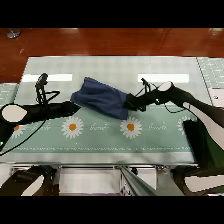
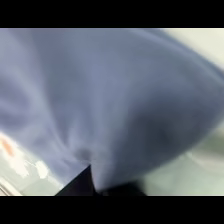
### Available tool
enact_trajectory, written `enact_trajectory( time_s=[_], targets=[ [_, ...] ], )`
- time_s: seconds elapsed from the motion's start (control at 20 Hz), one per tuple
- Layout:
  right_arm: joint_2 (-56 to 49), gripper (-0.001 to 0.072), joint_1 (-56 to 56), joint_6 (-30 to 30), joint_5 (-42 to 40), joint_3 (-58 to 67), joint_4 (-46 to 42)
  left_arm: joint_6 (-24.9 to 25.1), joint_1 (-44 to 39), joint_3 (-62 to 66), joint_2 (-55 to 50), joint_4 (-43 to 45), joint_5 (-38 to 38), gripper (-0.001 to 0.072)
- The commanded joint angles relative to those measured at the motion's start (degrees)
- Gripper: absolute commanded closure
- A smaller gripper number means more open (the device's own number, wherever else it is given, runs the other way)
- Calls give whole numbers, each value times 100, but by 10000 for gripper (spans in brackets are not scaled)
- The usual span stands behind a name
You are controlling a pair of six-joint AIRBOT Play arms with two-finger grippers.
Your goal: Fold the shirts.
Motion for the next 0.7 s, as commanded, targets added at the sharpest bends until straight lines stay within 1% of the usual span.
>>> enact_trajectory(
  time_s=[0.0,0.05,0.15,0.3,0.4,0.45,0.65],
  targets=[
    [-170,688,59,-142,483,1370,-269,0,-2,-2,-2,0,0,686],
    [-136,687,59,48,752,1919,-680,0,-2,-2,-2,0,0,686],
    [-103,687,59,533,1569,3171,-1690,0,-2,-2,-2,0,0,686],
    [-87,688,-24,841,2754,4802,-2693,0,-2,-2,-2,0,-2,686],
    [-70,688,-245,984,3445,5689,-2990,0,-2,-2,-2,0,-4,686],
    [35,687,-424,1062,3633,5886,-3036,0,-2,-2,-2,0,-4,687],
    [706,687,-1521,1235,4363,5895,-3156,0,-2,-2,-2,0,-57,686]
  ],
)
